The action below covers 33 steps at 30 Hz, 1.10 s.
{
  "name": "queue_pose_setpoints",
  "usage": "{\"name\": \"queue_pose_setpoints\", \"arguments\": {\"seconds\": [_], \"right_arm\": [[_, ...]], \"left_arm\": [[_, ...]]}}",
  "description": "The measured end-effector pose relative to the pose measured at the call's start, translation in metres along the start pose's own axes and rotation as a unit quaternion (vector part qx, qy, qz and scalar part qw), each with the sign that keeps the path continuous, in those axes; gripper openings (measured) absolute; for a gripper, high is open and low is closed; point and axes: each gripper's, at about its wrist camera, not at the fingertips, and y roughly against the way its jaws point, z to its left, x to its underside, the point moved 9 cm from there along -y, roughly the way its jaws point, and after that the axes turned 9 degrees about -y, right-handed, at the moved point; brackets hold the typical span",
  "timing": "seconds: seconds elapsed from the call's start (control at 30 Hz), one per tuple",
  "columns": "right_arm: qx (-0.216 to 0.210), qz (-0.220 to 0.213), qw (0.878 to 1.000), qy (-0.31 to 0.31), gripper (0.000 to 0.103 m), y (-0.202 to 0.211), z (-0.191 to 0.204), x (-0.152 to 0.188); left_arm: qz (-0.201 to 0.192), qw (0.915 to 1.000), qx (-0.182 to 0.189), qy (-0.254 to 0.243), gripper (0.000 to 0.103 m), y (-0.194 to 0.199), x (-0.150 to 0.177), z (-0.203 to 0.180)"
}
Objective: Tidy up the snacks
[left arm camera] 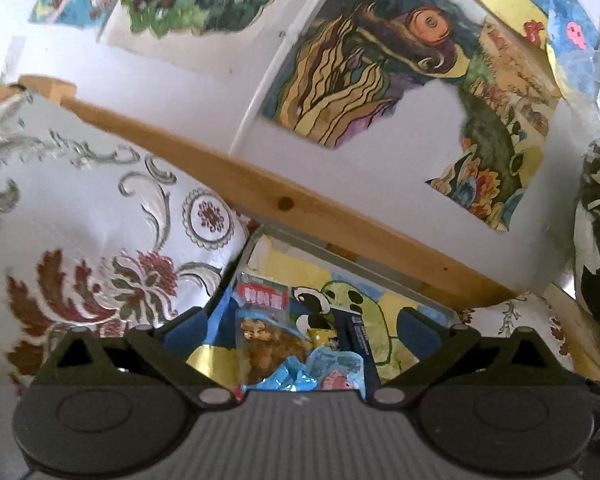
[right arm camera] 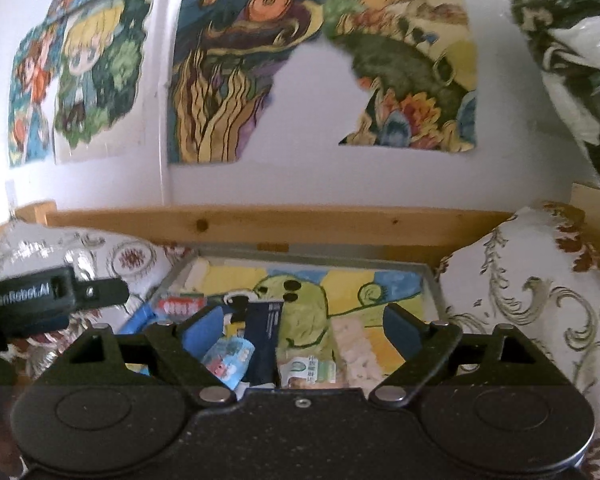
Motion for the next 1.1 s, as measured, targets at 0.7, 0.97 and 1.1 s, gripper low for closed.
{"name": "queue_pose_setpoints", "arguments": {"seconds": [0.7,0.97,1.1], "right_arm": [[-0.020,-0.037,0.999,-0.020,0.102,0.137,-0.017,0.000],[-0.011,-0.015,0.999,-0.030,0.102,0.179,-0.037,0.035],[-0.007,0.000,1.000,-0.030,0.102,0.196,-0.043,0.057]], "left_arm": [[-0.036,0.9950,-0.055,-0.076,0.103,0.137,0.006,-0.043],[-0.009,0.9932,-0.065,-0.096,0.103,0.175,0.038,-0.048],[0.003,0.9919,-0.066,-0.108,0.103,0.191,0.056,-0.052]]}}
